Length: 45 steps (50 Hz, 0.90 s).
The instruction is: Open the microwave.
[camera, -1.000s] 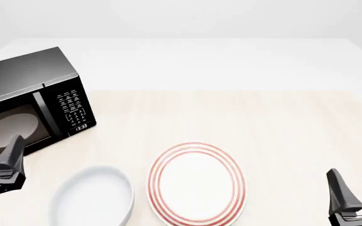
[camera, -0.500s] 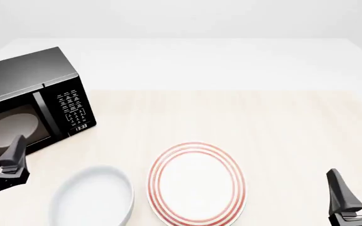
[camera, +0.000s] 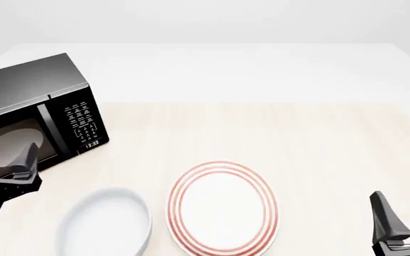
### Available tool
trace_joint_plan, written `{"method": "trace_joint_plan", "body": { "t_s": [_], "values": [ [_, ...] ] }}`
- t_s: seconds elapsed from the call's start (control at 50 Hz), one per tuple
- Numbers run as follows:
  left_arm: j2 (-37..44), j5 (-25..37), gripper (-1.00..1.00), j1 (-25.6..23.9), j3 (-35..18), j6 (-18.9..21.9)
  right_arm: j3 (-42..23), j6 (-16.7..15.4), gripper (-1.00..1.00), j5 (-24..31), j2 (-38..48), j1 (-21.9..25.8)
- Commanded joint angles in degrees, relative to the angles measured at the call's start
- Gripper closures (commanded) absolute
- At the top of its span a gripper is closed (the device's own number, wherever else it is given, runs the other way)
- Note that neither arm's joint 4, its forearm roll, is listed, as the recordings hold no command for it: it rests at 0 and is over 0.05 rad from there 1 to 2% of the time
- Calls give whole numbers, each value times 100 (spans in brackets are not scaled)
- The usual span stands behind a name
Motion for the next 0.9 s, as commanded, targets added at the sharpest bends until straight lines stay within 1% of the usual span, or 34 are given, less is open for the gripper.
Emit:
{"method": "trace_joint_plan", "body": {
  "t_s": [0.02, 0.18, 0.34, 0.48, 0.62, 0.9],
  "values": [
    [627, -407, -100, -21, -167, -20, 0, 0, -100, 0, 1, 0],
    [1111, -770, -100, -132, -260, -9, 0, 1, -100, 0, 0, -1],
    [1328, -878, -100, -68, -376, -49, 0, 0, -100, 0, 0, 0],
    [1580, -953, -100, -192, -567, -114, 0, 0, -100, 0, 0, 0],
    [1889, -1124, -100, -223, -744, -29, 0, 0, -100, 0, 0, 1],
    [2217, -1434, -100, -194, -743, 22, 0, 1, -100, 0, 0, -1]
  ]
}}
